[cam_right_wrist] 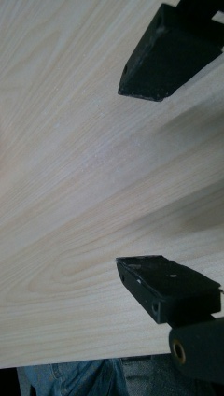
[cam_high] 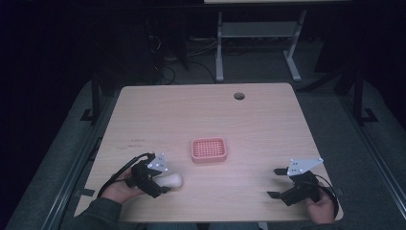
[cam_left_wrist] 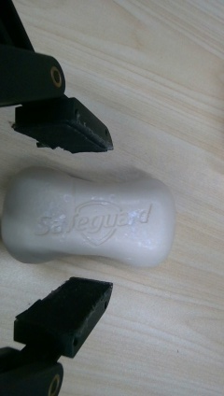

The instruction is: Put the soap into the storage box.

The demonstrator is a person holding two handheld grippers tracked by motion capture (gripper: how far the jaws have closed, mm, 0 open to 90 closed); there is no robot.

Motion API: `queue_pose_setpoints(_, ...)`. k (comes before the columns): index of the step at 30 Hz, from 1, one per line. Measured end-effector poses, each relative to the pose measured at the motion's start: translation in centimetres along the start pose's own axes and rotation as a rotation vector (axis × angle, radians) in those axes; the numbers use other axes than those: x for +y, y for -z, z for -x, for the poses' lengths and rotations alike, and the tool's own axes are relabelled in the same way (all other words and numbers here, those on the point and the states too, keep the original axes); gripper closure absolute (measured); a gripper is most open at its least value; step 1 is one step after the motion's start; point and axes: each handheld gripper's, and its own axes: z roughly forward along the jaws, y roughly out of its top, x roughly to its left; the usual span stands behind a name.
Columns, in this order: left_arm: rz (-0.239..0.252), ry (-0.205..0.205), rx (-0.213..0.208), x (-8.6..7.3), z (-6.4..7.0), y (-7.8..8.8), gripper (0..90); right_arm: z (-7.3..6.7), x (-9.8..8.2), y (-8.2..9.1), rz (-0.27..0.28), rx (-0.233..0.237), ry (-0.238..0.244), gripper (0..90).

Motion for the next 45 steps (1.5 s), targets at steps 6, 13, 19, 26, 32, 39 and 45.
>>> queue_pose_setpoints(6, -0.02, -0.008, -0.001, 0.2, 0.0, -0.5, 32.9, 0.1, 0.0, 0.0, 0.0, 0.001, 0.001, 14.1)
queue_pose_setpoints(13, -0.03, -0.004, -0.021, 0.3, 0.2, -1.0, 40.1, 0.0, 0.1, 0.0, 0.003, 0.0, 0.003, 14.1)
queue_pose_setpoints(19, -0.034, -0.008, -0.01, 0.2, 0.2, -1.1, 45.5, 0.0, 0.2, 0.0, 0.002, 0.002, 0.005, 14.0)
queue_pose_setpoints(26, -0.051, -0.015, -0.008, 0.2, 0.2, -1.4, 46.8, -0.1, 0.2, 0.0, 0.003, 0.0, 0.005, 14.1)
queue_pose_setpoints(32, -0.049, -0.012, -0.012, 0.2, 0.1, -1.5, 47.2, -0.1, 0.2, 0.0, 0.002, 0.001, 0.007, 14.1)
queue_pose_setpoints(39, -0.052, -0.01, -0.015, 0.2, 0.1, -1.5, 47.9, -0.1, 0.3, 0.0, 0.002, 0.001, 0.007, 14.1)
queue_pose_setpoints(45, -0.055, -0.001, -0.011, 0.4, 0.2, -1.5, 49.2, -0.1, 0.2, 0.1, 0.007, 0.001, 0.011, 14.0)
